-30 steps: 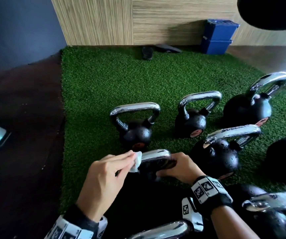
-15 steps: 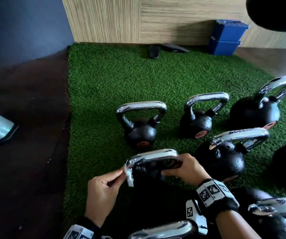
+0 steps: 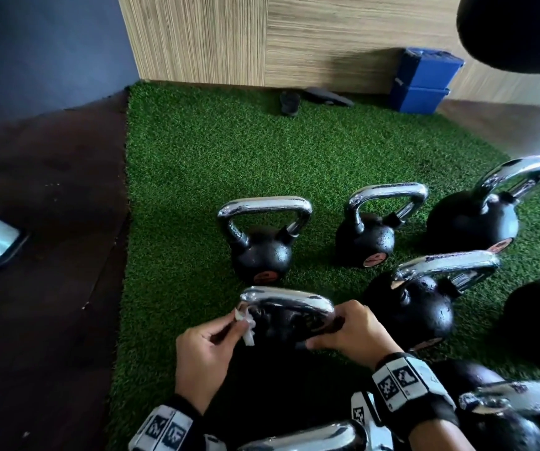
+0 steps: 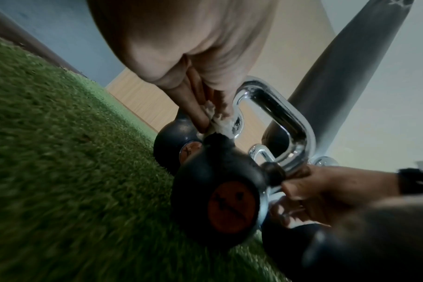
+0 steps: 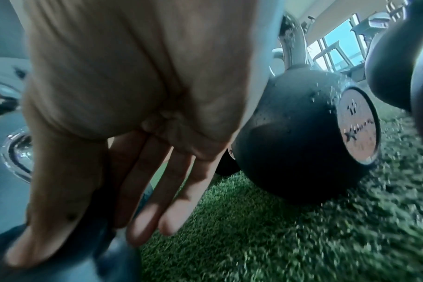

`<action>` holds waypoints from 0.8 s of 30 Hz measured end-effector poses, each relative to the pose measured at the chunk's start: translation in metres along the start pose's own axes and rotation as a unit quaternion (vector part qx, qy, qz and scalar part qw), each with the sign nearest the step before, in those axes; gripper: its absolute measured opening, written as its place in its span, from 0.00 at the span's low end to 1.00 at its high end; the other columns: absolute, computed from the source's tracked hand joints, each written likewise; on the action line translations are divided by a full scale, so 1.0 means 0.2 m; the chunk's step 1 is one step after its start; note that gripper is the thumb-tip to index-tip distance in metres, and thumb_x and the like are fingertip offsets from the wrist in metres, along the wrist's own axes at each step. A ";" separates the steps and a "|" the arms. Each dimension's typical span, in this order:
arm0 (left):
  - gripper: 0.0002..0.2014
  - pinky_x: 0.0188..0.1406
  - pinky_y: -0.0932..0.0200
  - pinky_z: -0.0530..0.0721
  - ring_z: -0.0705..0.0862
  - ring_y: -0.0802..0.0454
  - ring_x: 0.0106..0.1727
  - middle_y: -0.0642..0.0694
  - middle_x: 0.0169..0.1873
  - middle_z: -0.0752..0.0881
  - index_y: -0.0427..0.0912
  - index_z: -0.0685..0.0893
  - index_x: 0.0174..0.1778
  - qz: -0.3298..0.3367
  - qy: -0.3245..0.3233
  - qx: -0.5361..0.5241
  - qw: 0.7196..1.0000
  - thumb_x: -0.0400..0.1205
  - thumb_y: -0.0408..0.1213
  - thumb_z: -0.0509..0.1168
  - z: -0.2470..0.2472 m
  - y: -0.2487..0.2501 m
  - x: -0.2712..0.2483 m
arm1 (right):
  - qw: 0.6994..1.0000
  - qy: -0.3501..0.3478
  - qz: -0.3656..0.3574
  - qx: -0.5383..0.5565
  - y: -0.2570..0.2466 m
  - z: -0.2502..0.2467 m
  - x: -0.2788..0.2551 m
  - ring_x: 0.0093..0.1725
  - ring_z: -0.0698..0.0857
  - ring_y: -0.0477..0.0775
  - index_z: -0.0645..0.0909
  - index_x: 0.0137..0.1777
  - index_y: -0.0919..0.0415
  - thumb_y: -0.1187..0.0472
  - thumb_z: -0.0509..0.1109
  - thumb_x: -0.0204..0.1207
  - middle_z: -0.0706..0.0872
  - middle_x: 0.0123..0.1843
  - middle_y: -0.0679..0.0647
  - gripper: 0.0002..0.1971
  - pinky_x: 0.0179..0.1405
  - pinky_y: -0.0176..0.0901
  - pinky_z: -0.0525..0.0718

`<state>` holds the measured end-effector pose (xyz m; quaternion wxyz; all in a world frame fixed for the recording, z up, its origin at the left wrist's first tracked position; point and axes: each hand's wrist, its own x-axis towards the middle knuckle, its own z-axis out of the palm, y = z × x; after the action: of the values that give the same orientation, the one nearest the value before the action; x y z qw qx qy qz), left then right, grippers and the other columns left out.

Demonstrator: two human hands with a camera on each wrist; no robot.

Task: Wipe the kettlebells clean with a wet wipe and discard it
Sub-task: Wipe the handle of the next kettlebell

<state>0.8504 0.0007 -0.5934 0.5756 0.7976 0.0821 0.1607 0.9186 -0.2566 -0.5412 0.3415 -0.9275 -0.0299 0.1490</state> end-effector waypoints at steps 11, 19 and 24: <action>0.12 0.52 0.83 0.79 0.84 0.84 0.46 0.68 0.46 0.91 0.51 0.93 0.55 0.036 -0.105 0.098 0.989 0.75 0.44 0.80 0.15 0.15 0.35 | 0.988 -0.101 -0.107 -0.035 -0.11 -0.05 0.09 0.33 0.84 0.26 0.86 0.30 0.39 0.62 0.77 0.69 0.86 0.28 0.29 0.15 0.34 0.19 0.75; 0.11 0.53 0.85 0.76 0.82 0.87 0.48 0.76 0.46 0.86 0.51 0.93 0.55 0.030 -0.050 0.079 0.995 0.77 0.43 0.78 0.19 0.13 0.26 | 0.987 -0.129 -0.088 0.021 -0.14 0.06 0.16 0.35 0.83 0.23 0.88 0.54 0.36 0.49 0.80 0.70 0.88 0.34 0.31 0.13 0.38 0.21 0.77; 0.10 0.42 0.75 0.83 0.89 0.74 0.45 0.71 0.45 0.90 0.62 0.91 0.57 0.087 -0.022 0.015 0.996 0.80 0.50 0.74 0.20 0.22 0.25 | 0.990 -0.109 -0.076 0.040 -0.13 0.06 0.15 0.36 0.83 0.26 0.89 0.49 0.39 0.46 0.83 0.66 0.89 0.34 0.34 0.12 0.40 0.27 0.78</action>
<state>0.9094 -0.0331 -0.5540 0.5488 0.8138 0.0019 0.1912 0.9458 -0.2245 -0.5410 0.3836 -0.8864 -0.1312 0.2235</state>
